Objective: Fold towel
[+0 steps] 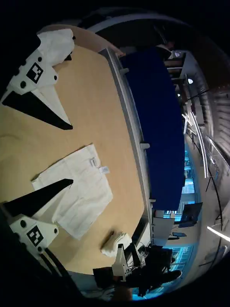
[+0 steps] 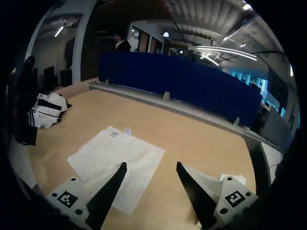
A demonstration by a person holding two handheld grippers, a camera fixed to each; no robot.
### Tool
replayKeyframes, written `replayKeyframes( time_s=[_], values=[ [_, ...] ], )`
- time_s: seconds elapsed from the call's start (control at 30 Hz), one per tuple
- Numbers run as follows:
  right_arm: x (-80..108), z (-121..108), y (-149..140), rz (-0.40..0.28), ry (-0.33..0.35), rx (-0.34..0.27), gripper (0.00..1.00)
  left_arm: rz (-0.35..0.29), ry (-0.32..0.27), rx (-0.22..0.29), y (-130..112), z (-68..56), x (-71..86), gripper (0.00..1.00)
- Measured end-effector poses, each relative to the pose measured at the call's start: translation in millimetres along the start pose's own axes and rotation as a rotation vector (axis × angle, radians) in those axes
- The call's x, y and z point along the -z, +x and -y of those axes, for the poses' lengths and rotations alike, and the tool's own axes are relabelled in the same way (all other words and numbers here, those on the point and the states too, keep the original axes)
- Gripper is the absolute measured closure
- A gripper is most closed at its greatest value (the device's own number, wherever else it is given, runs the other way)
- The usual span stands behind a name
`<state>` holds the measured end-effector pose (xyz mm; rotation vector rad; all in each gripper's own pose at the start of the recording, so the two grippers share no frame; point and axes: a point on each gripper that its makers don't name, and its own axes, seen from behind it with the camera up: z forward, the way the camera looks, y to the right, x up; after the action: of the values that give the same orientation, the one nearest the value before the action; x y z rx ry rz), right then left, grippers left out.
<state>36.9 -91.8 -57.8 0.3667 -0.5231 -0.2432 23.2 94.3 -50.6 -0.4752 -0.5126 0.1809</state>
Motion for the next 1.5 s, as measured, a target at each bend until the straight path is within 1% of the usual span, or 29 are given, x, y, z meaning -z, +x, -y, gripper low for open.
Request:
replayKeyframes(
  time_s=[0.37,0.67,0.9,1.07,1.27,1.33,1.4,1.5],
  values=[
    [-19.2,22.2,-61.6,0.117,0.063,0.006,0.0,0.126,-0.068,-0.04,-59.3,-28.2,-25.7,0.05],
    [-24.0,36.0,-107.4,0.216,0.102,0.044,0.0,0.217,-0.117,-0.039,-97.5,-48.3,-37.8,0.05],
    [-22.9,43.8,-138.1,0.287,0.126,0.055,0.01,0.278,-0.154,-0.035,-117.8,-63.7,-40.0,0.05],
    [-21.5,45.3,-151.7,0.316,0.13,0.053,0.03,0.308,-0.172,-0.028,-127.5,-71.9,-40.2,0.06],
    [-19.1,47.2,-162.6,0.337,0.138,0.044,0.06,0.333,-0.181,-0.026,-134.7,-78.7,-40.2,0.06],
    [-18.5,47.9,-164.9,0.341,0.138,0.041,0.07,0.343,-0.186,-0.025,-137.1,-81.2,-40.5,0.07],
    [-17.8,49.0,-167.4,0.345,0.14,0.038,0.1,0.354,-0.191,-0.025,-139.8,-83.7,-41.1,0.11],
    [-16.9,52.2,-171.6,0.354,0.151,0.033,0.14,0.367,-0.19,-0.029,-143.7,-85.6,-42.5,0.21]
  ],
)
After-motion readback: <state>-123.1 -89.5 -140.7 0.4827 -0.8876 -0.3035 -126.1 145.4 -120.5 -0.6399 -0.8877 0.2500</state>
